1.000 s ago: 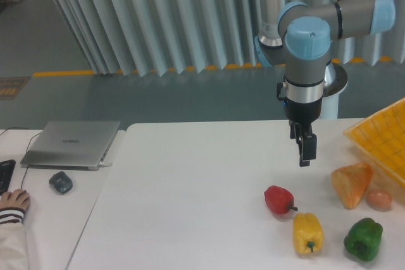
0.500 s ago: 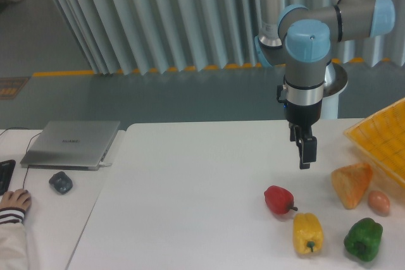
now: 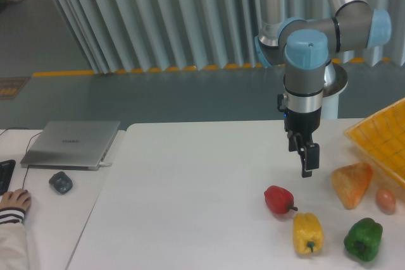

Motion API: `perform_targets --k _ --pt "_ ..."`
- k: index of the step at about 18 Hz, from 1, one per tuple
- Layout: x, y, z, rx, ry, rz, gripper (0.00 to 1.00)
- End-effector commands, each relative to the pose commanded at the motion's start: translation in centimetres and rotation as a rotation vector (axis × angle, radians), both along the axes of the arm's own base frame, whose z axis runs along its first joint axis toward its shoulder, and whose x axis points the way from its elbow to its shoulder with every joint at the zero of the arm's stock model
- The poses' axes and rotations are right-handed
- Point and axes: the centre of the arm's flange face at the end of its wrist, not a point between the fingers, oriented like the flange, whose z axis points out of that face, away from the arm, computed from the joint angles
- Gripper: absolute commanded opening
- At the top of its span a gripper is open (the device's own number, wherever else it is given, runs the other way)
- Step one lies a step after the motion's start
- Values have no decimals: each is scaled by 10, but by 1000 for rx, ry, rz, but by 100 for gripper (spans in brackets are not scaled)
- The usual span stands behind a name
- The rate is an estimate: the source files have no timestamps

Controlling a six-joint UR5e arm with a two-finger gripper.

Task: Place the triangular bread in the basket

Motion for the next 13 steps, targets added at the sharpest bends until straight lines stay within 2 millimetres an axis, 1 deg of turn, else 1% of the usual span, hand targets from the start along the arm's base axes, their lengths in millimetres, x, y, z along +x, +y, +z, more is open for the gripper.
perform_targets --k 1,2,3,10,13 --pt "-3 -2 0 -2 8 15 100" --pt "-6 -4 5 -1 21 23 100" --pt "-13 -10 9 -7 37 52 100" --pt "-22 -16 10 -6 31 119 100" --pt "-31 -19 15 9 25 185 100"
